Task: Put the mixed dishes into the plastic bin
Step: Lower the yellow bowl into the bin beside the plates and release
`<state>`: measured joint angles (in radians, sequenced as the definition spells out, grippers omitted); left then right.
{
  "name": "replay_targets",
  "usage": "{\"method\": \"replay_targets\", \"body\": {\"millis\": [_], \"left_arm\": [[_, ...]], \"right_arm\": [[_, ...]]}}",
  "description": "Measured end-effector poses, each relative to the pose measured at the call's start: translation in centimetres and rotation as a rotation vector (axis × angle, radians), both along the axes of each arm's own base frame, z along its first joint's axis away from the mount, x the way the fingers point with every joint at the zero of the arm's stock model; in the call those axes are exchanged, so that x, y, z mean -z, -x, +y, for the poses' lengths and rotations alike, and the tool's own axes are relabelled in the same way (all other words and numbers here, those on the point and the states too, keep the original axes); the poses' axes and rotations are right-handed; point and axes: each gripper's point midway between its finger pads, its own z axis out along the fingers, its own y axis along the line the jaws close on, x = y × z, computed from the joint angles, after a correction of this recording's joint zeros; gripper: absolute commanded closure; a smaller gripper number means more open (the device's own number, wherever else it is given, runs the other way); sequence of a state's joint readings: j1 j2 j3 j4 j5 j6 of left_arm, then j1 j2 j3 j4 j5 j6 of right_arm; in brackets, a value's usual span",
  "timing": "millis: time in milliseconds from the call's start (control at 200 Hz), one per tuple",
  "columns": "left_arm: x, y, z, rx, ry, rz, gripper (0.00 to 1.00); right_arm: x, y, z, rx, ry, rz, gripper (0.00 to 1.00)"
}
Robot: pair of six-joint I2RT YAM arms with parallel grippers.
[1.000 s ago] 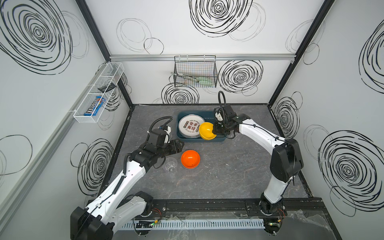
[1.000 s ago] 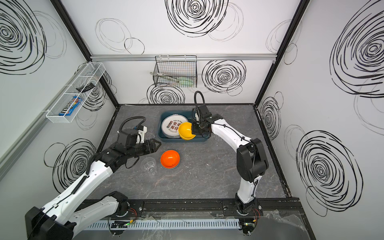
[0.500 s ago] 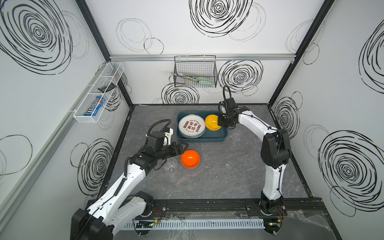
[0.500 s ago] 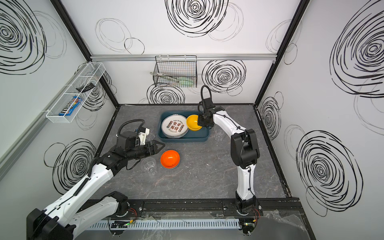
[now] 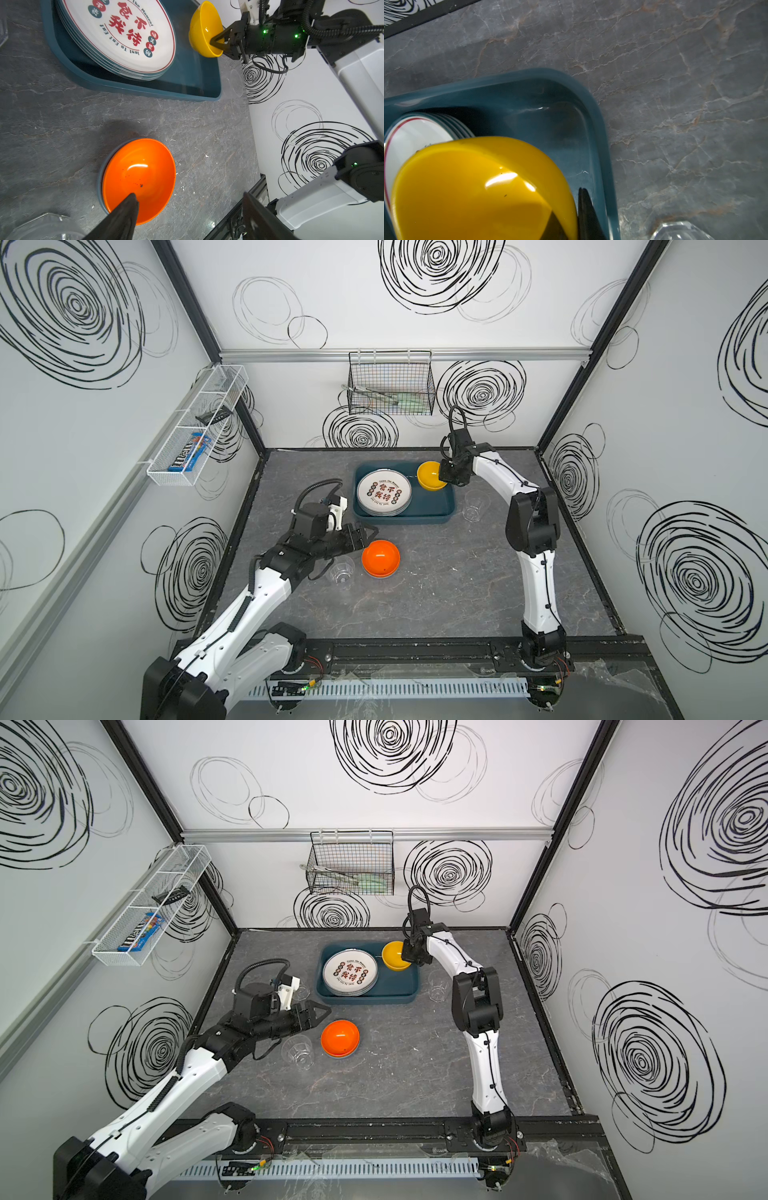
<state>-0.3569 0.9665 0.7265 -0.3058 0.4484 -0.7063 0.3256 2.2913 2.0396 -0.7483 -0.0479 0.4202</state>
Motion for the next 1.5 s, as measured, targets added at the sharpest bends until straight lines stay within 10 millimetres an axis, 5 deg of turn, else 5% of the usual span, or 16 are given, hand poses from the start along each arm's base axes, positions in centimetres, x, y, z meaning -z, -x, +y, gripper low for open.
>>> {"method": "replay_targets", "body": {"millis": [385, 1501], "left_arm": [[0.4, 0.1, 0.1, -0.001, -0.003, 0.010, 0.18], [1.5, 0.4, 0.2, -0.012, -0.005, 0.041, 0.18]], "right_arm": [[1.6, -2.2, 0.4, 0.007, 0.006, -0.006, 0.94], [3.9, -3.6, 0.7, 0.003, 0.037, -0.013, 0.85]]}}
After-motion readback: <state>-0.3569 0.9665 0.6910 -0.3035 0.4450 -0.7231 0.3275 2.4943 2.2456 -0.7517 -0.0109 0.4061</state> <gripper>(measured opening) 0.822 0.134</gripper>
